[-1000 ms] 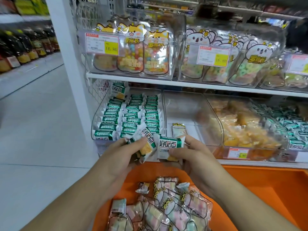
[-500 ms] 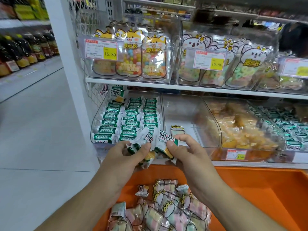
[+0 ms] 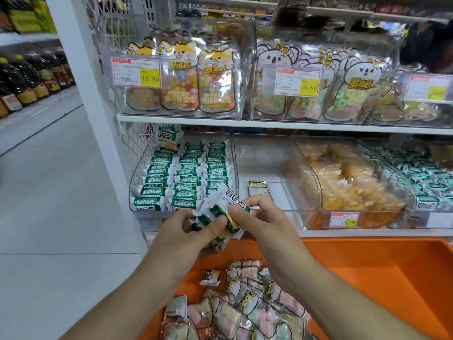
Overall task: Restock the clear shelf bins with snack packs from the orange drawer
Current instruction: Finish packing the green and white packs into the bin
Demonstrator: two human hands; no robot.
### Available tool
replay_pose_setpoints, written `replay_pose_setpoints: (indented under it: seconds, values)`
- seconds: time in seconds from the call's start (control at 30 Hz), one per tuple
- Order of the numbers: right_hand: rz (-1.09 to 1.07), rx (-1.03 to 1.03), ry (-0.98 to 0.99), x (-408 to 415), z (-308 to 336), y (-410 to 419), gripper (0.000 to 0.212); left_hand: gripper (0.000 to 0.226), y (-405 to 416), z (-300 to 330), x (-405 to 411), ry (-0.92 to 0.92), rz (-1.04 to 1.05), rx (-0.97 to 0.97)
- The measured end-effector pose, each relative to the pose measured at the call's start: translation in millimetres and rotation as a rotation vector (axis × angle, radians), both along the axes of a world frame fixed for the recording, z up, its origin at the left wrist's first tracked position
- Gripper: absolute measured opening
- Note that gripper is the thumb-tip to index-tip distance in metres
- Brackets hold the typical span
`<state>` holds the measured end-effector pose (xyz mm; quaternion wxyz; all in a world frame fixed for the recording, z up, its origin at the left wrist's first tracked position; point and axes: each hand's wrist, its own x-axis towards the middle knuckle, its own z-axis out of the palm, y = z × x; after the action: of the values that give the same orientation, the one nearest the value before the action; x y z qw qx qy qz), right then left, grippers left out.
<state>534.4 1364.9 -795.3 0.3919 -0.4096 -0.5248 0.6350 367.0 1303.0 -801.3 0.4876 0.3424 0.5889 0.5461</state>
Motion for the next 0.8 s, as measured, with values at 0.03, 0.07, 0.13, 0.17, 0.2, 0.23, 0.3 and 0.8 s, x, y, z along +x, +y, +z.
replay_pose_setpoints:
  seconds: [0.03,0.07,0.13,0.17,0.2,0.23,0.3,0.8]
  values:
    - [0.014,-0.001,-0.002,-0.8,0.0,-0.1,0.056,0.072,0.0,1.2,-0.2,-0.009,-0.012,-0.001]
    - [0.014,0.004,-0.01,-1.4,-0.5,-0.1,0.057,0.07,-1.1,3.5,0.4,-0.032,-0.023,0.005]
    - [0.007,0.021,-0.029,-2.2,-0.1,-1.6,0.054,0.063,-3.2,8.3,3.1,-0.089,-0.052,0.01]
    - [0.011,0.036,-0.035,-2.8,0.3,-2.7,0.049,0.062,-3.7,10.5,5.1,-0.107,-0.061,0.002]
    - [0.009,0.057,-0.043,-4.2,0.4,-4.1,0.044,0.063,-3.5,10.9,6.3,-0.122,-0.058,-0.004]
    - [0.014,0.084,-0.062,-5.4,0.8,-6.2,0.039,0.064,-3.2,10.8,7.3,-0.144,-0.047,-0.012]
    - [0.05,0.132,-0.125,-7.9,2.1,-9.6,0.037,0.066,-2.6,11.0,7.5,-0.204,-0.023,-0.02]
    - [0.167,-0.084,-0.093,-20.2,-5.8,8.0,0.086,0.061,-2.1,19.0,-8.8,-0.255,0.015,0.008]
